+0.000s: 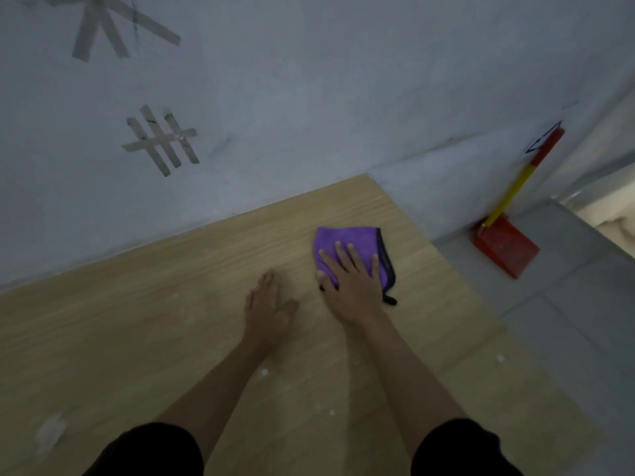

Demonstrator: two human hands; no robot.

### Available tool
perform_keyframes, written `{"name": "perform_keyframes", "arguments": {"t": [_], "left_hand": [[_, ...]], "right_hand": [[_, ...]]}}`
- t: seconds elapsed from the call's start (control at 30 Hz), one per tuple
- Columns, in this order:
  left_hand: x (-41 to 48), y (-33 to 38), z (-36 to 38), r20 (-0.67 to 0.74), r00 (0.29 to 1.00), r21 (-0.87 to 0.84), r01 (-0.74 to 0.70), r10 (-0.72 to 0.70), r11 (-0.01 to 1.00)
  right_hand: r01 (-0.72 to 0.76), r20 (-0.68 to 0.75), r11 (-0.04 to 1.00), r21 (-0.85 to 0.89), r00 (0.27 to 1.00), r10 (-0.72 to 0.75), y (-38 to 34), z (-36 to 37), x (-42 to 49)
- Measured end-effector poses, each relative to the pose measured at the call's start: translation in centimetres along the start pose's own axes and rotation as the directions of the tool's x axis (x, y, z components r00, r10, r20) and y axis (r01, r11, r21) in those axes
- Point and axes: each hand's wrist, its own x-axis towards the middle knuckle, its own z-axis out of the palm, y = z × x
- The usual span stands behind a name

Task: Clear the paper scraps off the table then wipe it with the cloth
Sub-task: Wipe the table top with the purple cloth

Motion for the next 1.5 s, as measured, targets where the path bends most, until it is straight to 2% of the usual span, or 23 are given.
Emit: {"name": "perform_keyframes", "arguments": {"t": [0.07,0.13,0.2,0.27,0.33,0.4,0.53,0.63,0.7,0.8,0.9,1.0,1.07,1.17,1.33,1.43,1.5], "left_hand": [[-1.7,0.2,0.4,0.06,0.997,0.006,-0.058,0.058,0.998],[-3.0,-0.2,0.2,0.082,0.991,0.027,-0.112,0.109,0.993],[-4.3,-0.7,-0.3,0.087,0.988,0.052,-0.134,0.129,0.99],[-5.6,-1.6,-0.9,0.088,0.986,0.072,-0.15,0.143,0.986],[-7.1,-2.7,-1.4,0.111,0.981,0.148,-0.172,0.156,0.974],[-8.7,-3.6,-1.3,0.135,0.973,0.226,-0.217,0.19,0.95],[-12.0,-3.2,0.1,0.179,0.945,0.299,-0.317,0.273,0.9],[-14.0,-2.2,1.6,0.193,0.927,0.288,-0.366,0.321,0.885],[-15.2,-1.7,2.3,0.211,0.917,0.297,-0.391,0.34,0.871],[-16.7,-1.2,2.8,0.244,0.915,0.304,-0.387,0.321,0.87],[-17.8,-1.2,2.7,0.259,0.909,0.327,-0.4,0.326,0.856],[-18.9,-1.8,2.8,0.269,0.904,0.322,-0.409,0.331,0.854],[-19.8,-2.1,3.0,0.277,0.904,0.293,-0.402,0.325,0.868],[-21.2,-2.2,3.4,0.253,0.914,0.258,-0.38,0.318,0.888],[-23.3,-0.9,3.7,0.128,0.932,0.142,-0.357,0.34,0.923],[-24.6,-0.5,3.6,0.108,0.855,0.22,-0.517,0.507,0.827],[-25.2,-0.9,3.8,0.185,0.8,0.226,-0.6,0.571,0.767]], "right_hand": [[-0.03,-0.001,1.0,-0.003,1.0,0.03,1.8,-0.5,-1.6],[-0.181,-0.066,0.983,-0.006,0.981,0.18,5.0,-1.4,-3.2],[-0.385,-0.125,0.923,0.018,0.915,0.384,8.6,-2.4,-5.7],[-0.564,-0.105,0.823,0.064,0.817,0.567,11.4,-3.6,-8.6],[-0.65,-0.06,0.756,0.078,0.754,0.654,12.0,-4.4,-11.2],[-0.639,-0.063,0.767,0.057,0.764,0.642,10.7,-4.0,-12.9],[-0.442,-0.093,0.897,0.017,0.892,0.442,5.6,-2.4,-15.6],[-0.254,-0.023,0.967,-0.032,0.967,0.253,4.1,-2.1,-17.9],[-0.224,0.018,0.974,-0.029,0.974,0.225,5.4,-2.6,-18.9],[-0.389,-0.013,0.921,0.006,0.921,0.389,9.1,-3.8,-20.4],[-0.604,0.013,0.797,0.033,0.797,0.604,13.2,-5.4,-22.1],[-0.673,0.06,0.738,0.06,0.74,0.67,14.3,-6.3,-23.3],[-0.654,0.064,0.755,0.044,0.756,0.651,12.9,-5.9,-24.1],[-0.57,0.031,0.822,0.007,0.822,0.569,8.2,-4.4,-25.7],[-0.294,-0.069,0.955,0.048,0.952,0.297,-2.6,-0.4,-29.2],[0.049,-0.023,0.997,0.051,0.999,-0.048,-5.7,0.9,-31.8],[0.14,-0.02,0.985,0.096,0.99,-0.139,-5.2,0.9,-32.4]]}}
